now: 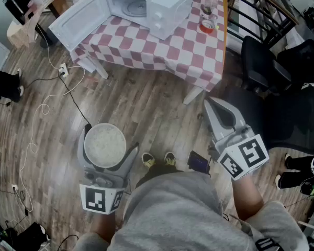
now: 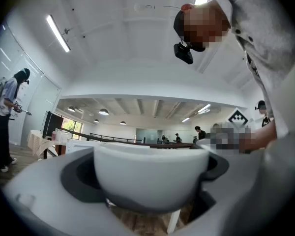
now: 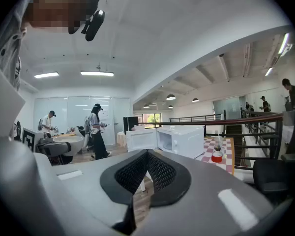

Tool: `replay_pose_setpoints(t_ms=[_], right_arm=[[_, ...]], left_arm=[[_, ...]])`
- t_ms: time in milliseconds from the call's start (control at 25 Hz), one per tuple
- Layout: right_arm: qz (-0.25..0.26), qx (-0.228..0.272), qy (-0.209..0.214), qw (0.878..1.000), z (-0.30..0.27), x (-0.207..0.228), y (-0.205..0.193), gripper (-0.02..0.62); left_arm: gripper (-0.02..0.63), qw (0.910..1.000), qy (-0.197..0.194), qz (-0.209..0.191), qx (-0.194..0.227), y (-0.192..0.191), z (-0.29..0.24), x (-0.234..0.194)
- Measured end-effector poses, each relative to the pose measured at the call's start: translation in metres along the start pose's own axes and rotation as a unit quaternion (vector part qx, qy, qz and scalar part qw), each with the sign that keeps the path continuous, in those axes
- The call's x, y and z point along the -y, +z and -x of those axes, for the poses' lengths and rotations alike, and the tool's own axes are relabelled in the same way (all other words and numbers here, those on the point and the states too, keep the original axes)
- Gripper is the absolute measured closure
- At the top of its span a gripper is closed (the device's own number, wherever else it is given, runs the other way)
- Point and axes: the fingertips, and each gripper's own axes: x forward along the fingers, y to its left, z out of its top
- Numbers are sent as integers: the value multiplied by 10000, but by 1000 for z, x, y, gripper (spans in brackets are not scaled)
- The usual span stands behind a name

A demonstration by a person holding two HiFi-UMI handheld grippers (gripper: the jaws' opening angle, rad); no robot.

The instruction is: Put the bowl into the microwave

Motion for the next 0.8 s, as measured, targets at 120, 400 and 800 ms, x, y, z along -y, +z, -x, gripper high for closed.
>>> replay_pose_setpoints(t_ms=[120,400,800], right_arm=[[-96,20,20,9999,2,1,0,601],[-47,74,38,10000,4,-1,3,601],[-69,204,-58,9998,7,-9,9,601]], left_arm=[[71,10000,22,-58,-1,3,2,3],[71,10000,-1,-82,36,7,0,7],[71,9998,-129,-116,57,11,6,9]])
